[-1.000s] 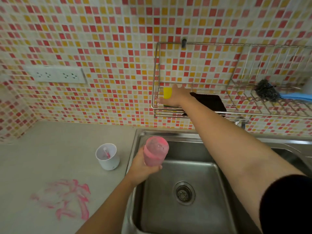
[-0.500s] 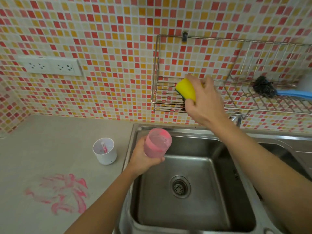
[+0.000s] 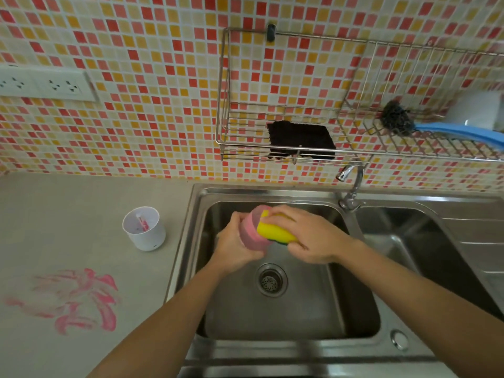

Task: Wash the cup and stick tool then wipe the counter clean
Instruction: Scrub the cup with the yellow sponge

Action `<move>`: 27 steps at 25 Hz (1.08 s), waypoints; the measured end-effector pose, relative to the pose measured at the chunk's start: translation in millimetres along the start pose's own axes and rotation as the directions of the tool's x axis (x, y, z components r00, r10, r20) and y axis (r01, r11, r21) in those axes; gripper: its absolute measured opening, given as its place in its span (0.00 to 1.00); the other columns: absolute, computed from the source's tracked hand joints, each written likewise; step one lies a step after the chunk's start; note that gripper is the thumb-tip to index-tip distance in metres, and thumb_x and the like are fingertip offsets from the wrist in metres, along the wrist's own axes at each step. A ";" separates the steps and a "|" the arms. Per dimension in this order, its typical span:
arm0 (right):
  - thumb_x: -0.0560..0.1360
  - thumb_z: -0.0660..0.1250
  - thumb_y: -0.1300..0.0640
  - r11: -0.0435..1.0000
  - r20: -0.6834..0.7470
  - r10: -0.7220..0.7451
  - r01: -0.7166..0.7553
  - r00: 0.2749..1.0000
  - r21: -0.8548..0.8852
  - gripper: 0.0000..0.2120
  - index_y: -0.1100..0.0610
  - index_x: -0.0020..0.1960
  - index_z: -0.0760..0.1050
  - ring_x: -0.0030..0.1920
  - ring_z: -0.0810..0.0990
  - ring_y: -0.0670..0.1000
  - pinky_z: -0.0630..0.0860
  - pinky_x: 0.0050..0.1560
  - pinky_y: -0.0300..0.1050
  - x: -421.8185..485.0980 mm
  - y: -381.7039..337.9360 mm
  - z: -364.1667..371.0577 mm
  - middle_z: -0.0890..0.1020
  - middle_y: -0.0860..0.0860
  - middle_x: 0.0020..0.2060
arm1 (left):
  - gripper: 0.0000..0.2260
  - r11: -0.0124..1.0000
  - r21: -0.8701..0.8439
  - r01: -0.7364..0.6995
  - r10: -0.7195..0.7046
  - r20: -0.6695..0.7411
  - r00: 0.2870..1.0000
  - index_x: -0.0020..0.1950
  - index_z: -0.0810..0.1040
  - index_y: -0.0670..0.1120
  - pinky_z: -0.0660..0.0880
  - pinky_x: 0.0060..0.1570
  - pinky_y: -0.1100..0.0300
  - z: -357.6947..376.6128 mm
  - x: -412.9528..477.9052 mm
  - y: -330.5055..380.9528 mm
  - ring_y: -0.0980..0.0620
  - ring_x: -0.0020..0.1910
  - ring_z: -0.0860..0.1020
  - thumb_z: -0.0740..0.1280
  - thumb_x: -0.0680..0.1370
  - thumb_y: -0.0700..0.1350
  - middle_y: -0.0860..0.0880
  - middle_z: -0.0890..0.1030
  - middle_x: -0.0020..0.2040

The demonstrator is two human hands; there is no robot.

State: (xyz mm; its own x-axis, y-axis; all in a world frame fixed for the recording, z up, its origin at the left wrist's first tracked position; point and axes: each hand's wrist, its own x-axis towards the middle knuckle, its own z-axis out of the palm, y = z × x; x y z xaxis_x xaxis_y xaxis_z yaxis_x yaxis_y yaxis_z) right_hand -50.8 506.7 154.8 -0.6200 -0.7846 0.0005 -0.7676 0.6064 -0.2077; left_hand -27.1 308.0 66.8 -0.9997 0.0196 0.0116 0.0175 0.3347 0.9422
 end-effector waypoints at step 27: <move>0.63 0.74 0.64 0.866 0.102 -0.292 0.308 0.951 -0.393 0.29 0.58 0.64 0.73 0.59 0.77 0.60 0.76 0.53 0.55 -29.6 24.0 24.0 0.77 0.54 0.63 | 0.39 0.989 0.024 -0.148 0.149 -0.054 0.987 0.64 0.65 0.46 0.72 0.50 0.73 40.2 -17.8 -14.8 0.62 0.57 0.74 0.80 0.58 0.49 0.48 0.73 0.59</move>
State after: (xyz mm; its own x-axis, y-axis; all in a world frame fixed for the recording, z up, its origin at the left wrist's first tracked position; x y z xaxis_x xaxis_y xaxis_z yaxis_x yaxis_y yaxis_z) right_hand -47.0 541.4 126.3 -0.3488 -0.9364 -0.0389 -0.9201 0.3342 0.2044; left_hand -9.0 340.6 39.1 -0.9853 0.0187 0.1700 0.1657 0.3502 0.9219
